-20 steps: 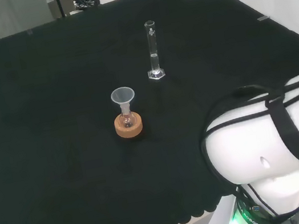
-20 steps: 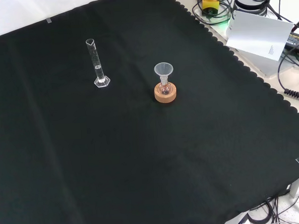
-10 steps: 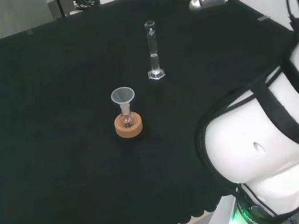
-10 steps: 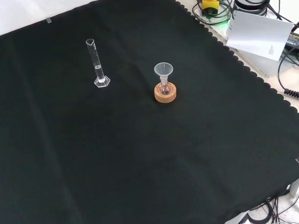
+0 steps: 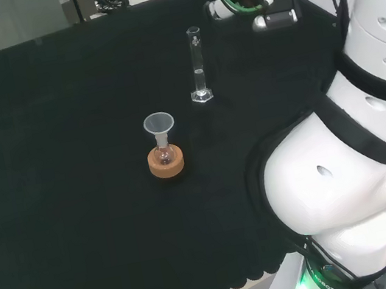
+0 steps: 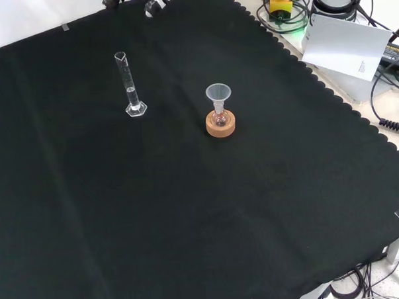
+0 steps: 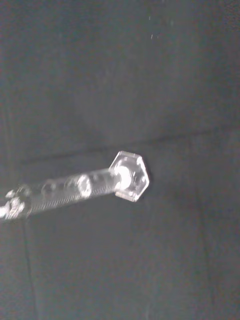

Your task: Pick up the graduated cylinder.

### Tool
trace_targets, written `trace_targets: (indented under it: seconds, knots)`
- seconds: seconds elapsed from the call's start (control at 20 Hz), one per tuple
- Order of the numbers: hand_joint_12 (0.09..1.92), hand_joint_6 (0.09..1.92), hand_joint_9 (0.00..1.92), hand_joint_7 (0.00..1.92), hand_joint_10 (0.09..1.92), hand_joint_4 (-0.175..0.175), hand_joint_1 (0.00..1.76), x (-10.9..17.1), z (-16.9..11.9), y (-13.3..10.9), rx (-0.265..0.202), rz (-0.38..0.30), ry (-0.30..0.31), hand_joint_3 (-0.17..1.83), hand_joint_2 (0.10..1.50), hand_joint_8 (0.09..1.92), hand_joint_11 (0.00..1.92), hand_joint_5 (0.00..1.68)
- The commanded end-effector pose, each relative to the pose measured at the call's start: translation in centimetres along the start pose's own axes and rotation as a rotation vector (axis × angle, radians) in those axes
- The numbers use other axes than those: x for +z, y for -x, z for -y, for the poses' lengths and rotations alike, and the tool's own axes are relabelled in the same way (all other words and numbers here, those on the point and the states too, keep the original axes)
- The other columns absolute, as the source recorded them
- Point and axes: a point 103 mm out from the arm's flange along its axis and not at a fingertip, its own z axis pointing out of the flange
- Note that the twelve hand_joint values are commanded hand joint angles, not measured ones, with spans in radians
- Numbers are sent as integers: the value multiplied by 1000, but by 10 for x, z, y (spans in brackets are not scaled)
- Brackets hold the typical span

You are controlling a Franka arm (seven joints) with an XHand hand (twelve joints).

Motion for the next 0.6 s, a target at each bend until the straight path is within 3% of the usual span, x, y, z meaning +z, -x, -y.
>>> trace_targets:
  seconds: [0.05, 0.45, 0.6]
  knots:
    - [1358, 87, 275, 43, 656, -23, 378, 20, -60, 6, -51, -122, 79, 247, 1089, 551, 170, 234]
    - [1355, 87, 301, 55, 655, -25, 423, 42, -70, 9, -47, -156, 53, 259, 1054, 560, 182, 236]
    - [1348, 87, 381, 110, 645, -28, 481, 51, -72, 8, -45, -175, 72, 278, 1015, 584, 222, 250]
